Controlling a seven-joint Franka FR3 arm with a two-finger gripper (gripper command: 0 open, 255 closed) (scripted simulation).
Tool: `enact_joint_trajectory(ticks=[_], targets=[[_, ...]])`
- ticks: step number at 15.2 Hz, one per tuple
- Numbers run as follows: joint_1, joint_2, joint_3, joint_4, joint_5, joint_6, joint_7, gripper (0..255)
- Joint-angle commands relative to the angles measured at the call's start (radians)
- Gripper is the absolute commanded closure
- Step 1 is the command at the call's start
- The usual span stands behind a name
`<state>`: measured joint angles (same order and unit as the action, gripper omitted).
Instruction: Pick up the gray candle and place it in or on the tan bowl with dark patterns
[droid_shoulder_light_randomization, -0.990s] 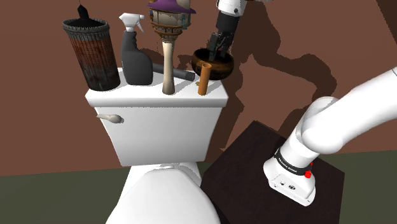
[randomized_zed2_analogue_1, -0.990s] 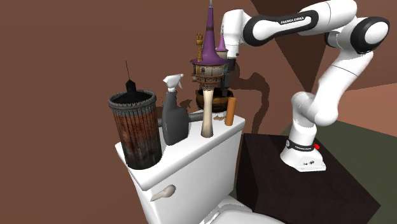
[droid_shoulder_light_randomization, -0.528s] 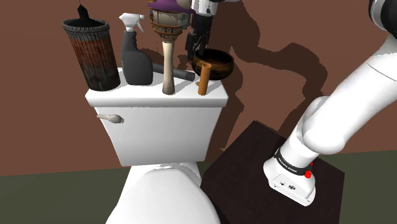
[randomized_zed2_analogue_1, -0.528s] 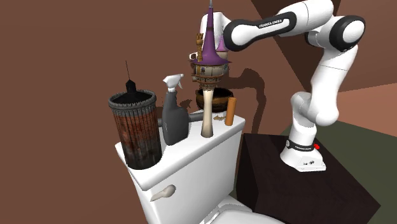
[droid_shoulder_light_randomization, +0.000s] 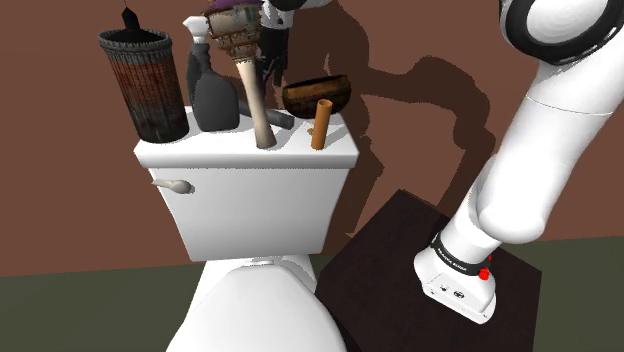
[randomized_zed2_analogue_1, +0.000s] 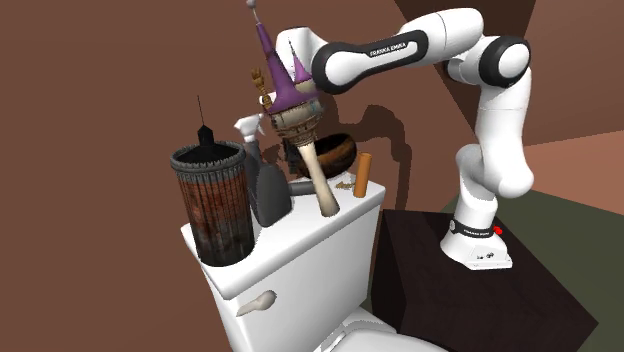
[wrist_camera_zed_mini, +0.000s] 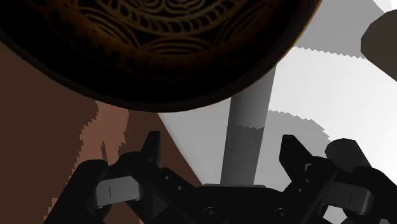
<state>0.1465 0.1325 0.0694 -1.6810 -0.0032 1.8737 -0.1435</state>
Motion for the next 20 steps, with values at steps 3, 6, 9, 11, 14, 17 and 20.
enact_joint_trajectory(ticks=[3, 6, 9, 11, 14, 17, 20], targets=[[0.029, 0.165, 0.019, 0.197, -0.035, -0.043, -0.018, 0], [0.025, 0.196, 0.032, 0.209, -0.045, -0.026, -0.018, 0], [0.009, 0.201, 0.051, 0.176, -0.052, 0.012, -0.013, 0], [-0.001, 0.206, 0.062, 0.155, -0.057, 0.036, -0.010, 0], [-0.014, 0.208, 0.077, 0.150, -0.063, 0.043, -0.007, 0], [-0.018, 0.208, 0.082, 0.150, -0.065, 0.043, -0.006, 0], [-0.020, 0.234, 0.085, 0.186, -0.069, 0.032, -0.006, 255]])
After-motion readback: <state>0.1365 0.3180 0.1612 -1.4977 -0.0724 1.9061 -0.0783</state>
